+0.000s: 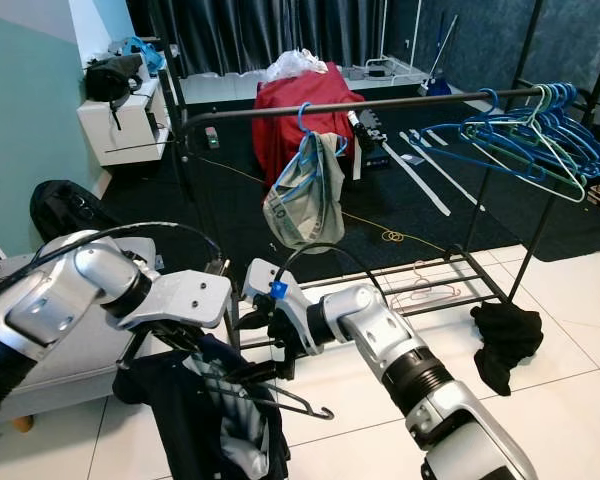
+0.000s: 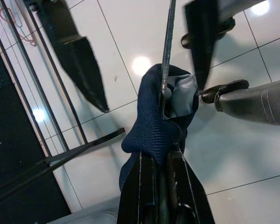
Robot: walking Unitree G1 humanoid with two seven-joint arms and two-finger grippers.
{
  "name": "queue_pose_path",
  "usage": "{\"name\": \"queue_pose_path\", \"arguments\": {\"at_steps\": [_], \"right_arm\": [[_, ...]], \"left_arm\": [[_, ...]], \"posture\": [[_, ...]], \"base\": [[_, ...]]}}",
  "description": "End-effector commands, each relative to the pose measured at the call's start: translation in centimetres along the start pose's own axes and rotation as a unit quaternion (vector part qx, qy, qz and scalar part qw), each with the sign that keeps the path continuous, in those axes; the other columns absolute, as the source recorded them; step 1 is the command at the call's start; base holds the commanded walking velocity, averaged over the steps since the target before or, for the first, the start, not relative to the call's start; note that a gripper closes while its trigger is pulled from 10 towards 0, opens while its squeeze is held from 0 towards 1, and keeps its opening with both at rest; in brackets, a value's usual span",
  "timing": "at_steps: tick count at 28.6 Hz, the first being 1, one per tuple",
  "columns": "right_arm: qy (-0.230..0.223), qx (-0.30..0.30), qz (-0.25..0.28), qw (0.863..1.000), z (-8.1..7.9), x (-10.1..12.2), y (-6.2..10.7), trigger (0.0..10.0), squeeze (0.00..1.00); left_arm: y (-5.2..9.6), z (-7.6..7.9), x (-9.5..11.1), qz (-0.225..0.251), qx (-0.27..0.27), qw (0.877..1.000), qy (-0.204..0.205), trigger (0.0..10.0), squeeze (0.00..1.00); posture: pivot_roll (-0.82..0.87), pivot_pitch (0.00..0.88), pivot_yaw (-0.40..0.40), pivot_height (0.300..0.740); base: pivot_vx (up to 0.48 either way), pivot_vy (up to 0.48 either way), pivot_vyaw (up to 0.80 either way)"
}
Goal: Hang hanger
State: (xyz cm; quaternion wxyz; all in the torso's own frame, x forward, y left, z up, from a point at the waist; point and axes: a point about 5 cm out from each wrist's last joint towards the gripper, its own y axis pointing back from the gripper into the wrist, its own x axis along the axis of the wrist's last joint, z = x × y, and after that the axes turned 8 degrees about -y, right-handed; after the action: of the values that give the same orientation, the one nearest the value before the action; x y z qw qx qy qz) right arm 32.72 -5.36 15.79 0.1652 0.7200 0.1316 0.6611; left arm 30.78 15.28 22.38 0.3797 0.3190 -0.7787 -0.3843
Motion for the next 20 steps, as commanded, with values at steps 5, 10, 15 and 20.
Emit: {"name": "queue_pose_path", "arguments": {"at_steps": [5,10,15,20], "right_arm": [[0.011,0.005,-0.012,1.000,0.24,-0.21,0.01,0.0,0.00],[0.011,0.015,-0.028,0.999,0.17,-0.48,0.09,0.0,0.00],[0.014,0.018,-0.034,0.999,0.26,-0.72,0.18,0.0,0.00],[0.015,0.018,-0.033,0.999,0.32,-0.69,0.20,0.0,0.00]], "left_arm": [[0.24,-0.32,0.42,-0.007,0.004,1.000,-0.014,0.0,0.00],[0.35,-0.40,0.44,-0.008,0.006,1.000,-0.013,0.0,0.00],[0.49,-0.46,0.46,-0.009,0.008,1.000,-0.011,0.0,0.00],[0.48,-0.47,0.48,-0.009,0.008,1.000,-0.011,0.0,0.00]], "posture": [[-0.06,0.034,0.020,0.740],[-0.06,0.033,0.019,0.740],[-0.06,0.033,0.017,0.740],[-0.06,0.033,0.015,0.740]], "base": [[0.000,0.000,0.00],[0.000,0.000,0.00],[0.000,0.000,0.00],[0.000,0.000,0.00]]}}
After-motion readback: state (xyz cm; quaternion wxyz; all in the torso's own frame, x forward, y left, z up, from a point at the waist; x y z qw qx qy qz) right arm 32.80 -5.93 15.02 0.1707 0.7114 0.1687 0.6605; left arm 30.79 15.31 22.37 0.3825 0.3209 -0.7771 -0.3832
